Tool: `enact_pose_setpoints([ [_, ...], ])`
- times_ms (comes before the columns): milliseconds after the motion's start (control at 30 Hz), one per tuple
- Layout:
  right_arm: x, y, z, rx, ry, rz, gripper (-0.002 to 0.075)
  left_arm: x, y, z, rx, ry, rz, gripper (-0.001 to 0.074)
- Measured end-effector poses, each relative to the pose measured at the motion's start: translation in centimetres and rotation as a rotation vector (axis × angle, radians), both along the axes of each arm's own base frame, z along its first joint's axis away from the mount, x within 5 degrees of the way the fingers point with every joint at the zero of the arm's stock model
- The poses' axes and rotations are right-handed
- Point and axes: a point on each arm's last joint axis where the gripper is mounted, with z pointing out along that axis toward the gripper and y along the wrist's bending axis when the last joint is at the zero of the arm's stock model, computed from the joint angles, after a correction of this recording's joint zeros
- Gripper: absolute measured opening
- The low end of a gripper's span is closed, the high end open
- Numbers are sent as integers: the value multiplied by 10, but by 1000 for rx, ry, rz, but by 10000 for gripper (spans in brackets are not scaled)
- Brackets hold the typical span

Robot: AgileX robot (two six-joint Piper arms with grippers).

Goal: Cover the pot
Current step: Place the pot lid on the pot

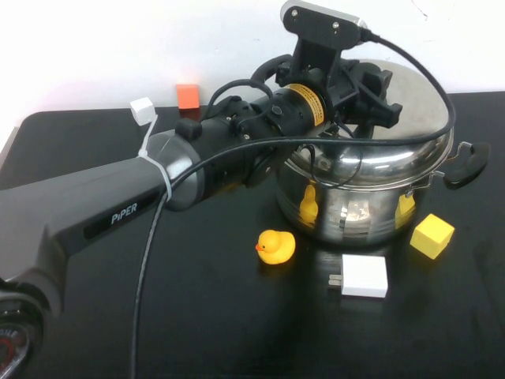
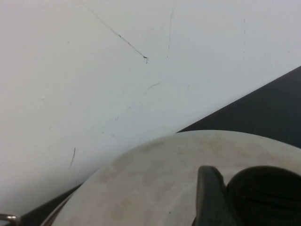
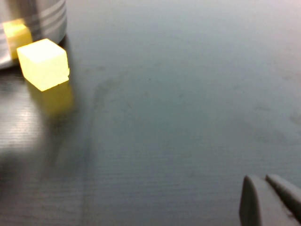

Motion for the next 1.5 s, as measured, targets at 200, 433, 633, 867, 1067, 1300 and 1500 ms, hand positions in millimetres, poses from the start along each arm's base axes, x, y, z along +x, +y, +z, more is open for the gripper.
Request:
enact_pose_setpoints([
  [200, 0, 0, 0, 0, 0, 0, -2, 0, 0, 0, 5, -3, 0, 323],
  [433, 0, 0, 0, 0, 0, 0, -2, 0, 1, -1, 54, -7, 3, 323],
  [633, 0, 0, 0, 0, 0, 0, -2, 0, 1, -2, 82, -27, -6, 323],
  [867, 0, 0, 0, 0, 0, 0, -2, 1, 1, 1, 75, -1, 8, 323],
  [1067, 0, 0, 0, 0, 0, 0, -2, 2, 1, 0, 46, 27, 13, 323],
  [1300, 0, 0, 0, 0, 0, 0, -2, 4, -1, -3, 45, 11, 2, 323],
  [1500, 0, 0, 0, 0, 0, 0, -2, 3, 2, 0, 98, 14, 17, 487],
])
